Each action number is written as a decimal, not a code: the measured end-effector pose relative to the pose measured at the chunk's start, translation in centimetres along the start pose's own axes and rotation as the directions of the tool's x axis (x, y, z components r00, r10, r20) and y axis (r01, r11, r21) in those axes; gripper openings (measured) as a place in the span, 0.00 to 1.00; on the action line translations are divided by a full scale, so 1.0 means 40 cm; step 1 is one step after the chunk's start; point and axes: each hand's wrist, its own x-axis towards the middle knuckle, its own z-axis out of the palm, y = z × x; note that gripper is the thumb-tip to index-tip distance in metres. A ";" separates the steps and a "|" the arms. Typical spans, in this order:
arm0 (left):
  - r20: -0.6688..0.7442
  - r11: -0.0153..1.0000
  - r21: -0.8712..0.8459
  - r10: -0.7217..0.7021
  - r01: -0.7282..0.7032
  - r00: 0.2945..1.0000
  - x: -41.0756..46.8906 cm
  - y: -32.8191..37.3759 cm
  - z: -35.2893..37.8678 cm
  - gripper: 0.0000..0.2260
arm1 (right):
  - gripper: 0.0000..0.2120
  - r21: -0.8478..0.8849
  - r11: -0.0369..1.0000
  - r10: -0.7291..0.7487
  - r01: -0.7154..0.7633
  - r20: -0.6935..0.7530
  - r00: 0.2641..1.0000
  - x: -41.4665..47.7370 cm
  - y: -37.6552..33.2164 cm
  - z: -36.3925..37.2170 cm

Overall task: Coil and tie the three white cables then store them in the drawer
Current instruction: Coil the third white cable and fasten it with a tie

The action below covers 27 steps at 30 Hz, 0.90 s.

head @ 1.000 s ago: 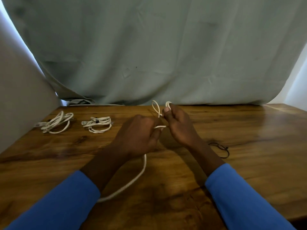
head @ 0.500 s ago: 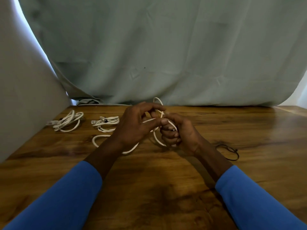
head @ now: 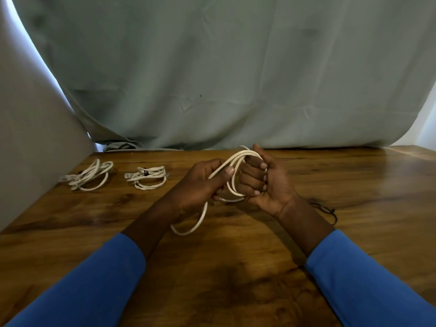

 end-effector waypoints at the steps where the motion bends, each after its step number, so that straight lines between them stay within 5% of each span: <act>1: -0.013 1.000 -0.005 0.005 -0.005 1.000 -0.002 0.001 0.000 0.08 | 0.29 -0.030 0.999 -0.011 0.010 -0.049 0.999 0.001 0.001 0.003; 5: -0.045 0.997 -0.032 -0.069 0.068 0.997 -0.005 0.000 0.002 0.20 | 0.28 -0.109 0.994 -0.041 0.022 -0.173 0.984 0.005 0.006 0.016; 11: -0.070 0.992 -0.063 -0.111 0.106 0.991 0.001 0.009 0.039 0.17 | 0.30 -0.100 0.993 -0.087 0.061 -0.272 0.958 0.014 0.016 0.014; 17: -0.148 0.988 0.148 0.068 -0.045 0.987 0.001 -0.009 0.007 0.09 | 0.30 -0.114 0.993 -0.005 -0.024 -0.250 0.968 -0.002 -0.003 0.012; 21: -0.338 0.924 0.279 0.349 -0.261 0.874 0.010 0.017 -0.040 0.05 | 0.30 -0.404 0.901 0.002 -0.160 -0.362 0.932 -0.005 0.009 0.026; 24: -0.448 0.922 0.300 0.362 -0.245 0.817 0.018 0.003 -0.064 0.06 | 0.30 -0.421 0.885 0.086 -0.196 -0.265 0.961 -0.006 0.023 0.051; 27: -0.286 0.877 0.469 0.266 -0.108 0.921 0.011 -0.029 -0.055 0.16 | 0.29 -0.164 0.982 0.092 -0.091 -0.003 0.996 0.000 0.003 0.057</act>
